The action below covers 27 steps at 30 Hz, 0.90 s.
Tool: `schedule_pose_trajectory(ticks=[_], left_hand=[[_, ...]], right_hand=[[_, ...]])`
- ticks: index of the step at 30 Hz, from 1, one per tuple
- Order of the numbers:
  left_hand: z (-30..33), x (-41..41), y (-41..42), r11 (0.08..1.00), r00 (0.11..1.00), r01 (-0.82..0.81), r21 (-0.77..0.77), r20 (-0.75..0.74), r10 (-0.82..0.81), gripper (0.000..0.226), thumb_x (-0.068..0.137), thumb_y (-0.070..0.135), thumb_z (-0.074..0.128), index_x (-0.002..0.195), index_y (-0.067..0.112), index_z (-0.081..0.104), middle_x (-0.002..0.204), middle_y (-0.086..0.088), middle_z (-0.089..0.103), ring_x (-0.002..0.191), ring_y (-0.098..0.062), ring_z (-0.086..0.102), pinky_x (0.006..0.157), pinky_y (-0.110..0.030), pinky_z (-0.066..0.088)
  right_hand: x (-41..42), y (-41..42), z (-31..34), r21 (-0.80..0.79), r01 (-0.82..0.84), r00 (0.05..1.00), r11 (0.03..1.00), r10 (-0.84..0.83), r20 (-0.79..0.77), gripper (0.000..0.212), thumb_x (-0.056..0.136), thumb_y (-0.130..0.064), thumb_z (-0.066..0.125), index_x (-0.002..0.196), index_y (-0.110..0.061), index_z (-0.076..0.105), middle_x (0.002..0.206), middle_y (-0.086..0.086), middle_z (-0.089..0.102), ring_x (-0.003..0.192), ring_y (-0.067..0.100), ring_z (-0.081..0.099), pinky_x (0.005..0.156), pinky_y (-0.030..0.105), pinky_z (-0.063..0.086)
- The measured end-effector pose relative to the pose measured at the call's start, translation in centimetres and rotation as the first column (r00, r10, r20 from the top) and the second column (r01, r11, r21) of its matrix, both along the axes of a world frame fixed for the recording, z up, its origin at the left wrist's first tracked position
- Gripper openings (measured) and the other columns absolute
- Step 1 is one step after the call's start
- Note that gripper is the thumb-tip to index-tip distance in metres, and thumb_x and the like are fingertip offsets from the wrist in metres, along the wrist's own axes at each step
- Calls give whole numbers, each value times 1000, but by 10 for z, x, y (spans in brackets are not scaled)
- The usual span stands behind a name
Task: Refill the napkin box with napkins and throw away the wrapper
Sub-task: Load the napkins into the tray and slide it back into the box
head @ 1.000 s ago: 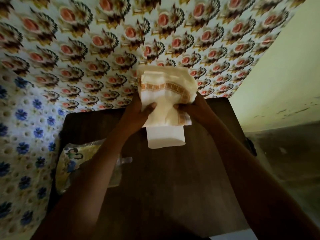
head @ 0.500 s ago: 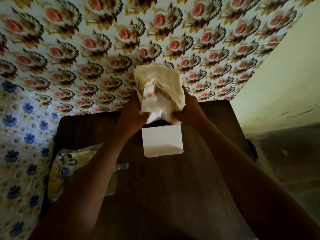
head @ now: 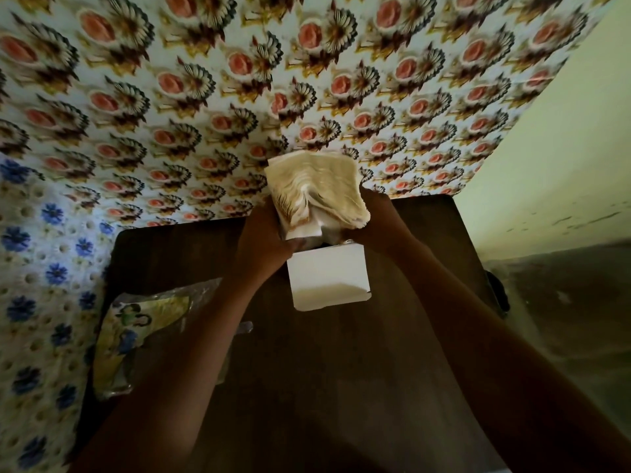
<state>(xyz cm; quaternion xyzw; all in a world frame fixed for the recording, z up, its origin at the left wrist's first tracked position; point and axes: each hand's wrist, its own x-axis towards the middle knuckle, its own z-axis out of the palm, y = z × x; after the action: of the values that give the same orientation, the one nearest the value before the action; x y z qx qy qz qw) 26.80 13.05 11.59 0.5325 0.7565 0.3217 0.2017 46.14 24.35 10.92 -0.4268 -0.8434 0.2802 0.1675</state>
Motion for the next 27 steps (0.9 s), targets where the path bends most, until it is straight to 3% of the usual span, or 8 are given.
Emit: schedule_pose_trajectory(ticks=[3,11,16,18,20,23,25,27], left_hand=[[0,0,-2,1000,1000,-9,11,23,9,72,66,53,82,129,31,54,122,6,65,120,-16,62,96,-43,57],[2,-6,-8,998,990,48,-29,138,-44,61,69,21,90,124,19,63,120,7,65,114,-5,58,95,-28,51],[4,-11,-5,985,985,131,-115,130,-115,54,73,9,85,110,35,57,118,4,65,111,-8,61,91,-30,55],[6,-12,-5,983,985,128,-130,130,-111,57,72,11,86,113,36,56,116,3,66,109,-17,66,85,-35,58],[6,-12,-4,977,989,135,-163,85,-123,66,71,15,88,128,21,56,121,-5,67,109,-24,67,85,-38,59],[5,-14,0,966,992,127,-227,54,-118,72,74,18,87,137,14,53,131,-9,61,119,-27,61,80,-23,48],[4,-16,2,953,991,132,-273,52,-122,75,75,25,86,141,19,51,140,-8,53,129,-26,52,89,-27,45],[8,-15,3,941,991,136,-310,50,-126,76,75,31,86,141,21,50,143,-10,50,134,-29,48,104,-39,44]], right_hand=[[1,0,1,41,-36,997,999,33,73,35,75,-2,78,107,5,68,101,23,71,99,41,67,76,28,37],[7,2,6,-30,-105,994,994,104,-14,50,71,-14,90,115,1,69,110,19,72,106,33,67,83,27,43],[12,-1,10,-105,-158,984,982,148,-97,61,74,-7,87,127,5,60,121,26,66,115,33,63,95,43,52],[14,-1,12,-146,-163,986,976,155,-64,73,73,-25,87,135,-4,54,130,20,61,122,26,58,101,44,51],[15,5,6,-184,-142,989,972,148,19,81,69,-44,82,137,-11,52,129,14,59,120,27,60,100,49,52],[12,12,6,-200,-144,965,969,182,190,83,73,-42,83,140,-9,47,132,13,54,124,30,53,115,56,31],[10,14,11,-145,-160,916,976,202,347,84,79,-45,80,147,-14,41,138,11,47,131,31,43,118,52,10],[6,13,13,-105,-198,873,975,224,434,79,83,-46,76,149,-19,40,140,10,43,134,30,36,116,50,8]])
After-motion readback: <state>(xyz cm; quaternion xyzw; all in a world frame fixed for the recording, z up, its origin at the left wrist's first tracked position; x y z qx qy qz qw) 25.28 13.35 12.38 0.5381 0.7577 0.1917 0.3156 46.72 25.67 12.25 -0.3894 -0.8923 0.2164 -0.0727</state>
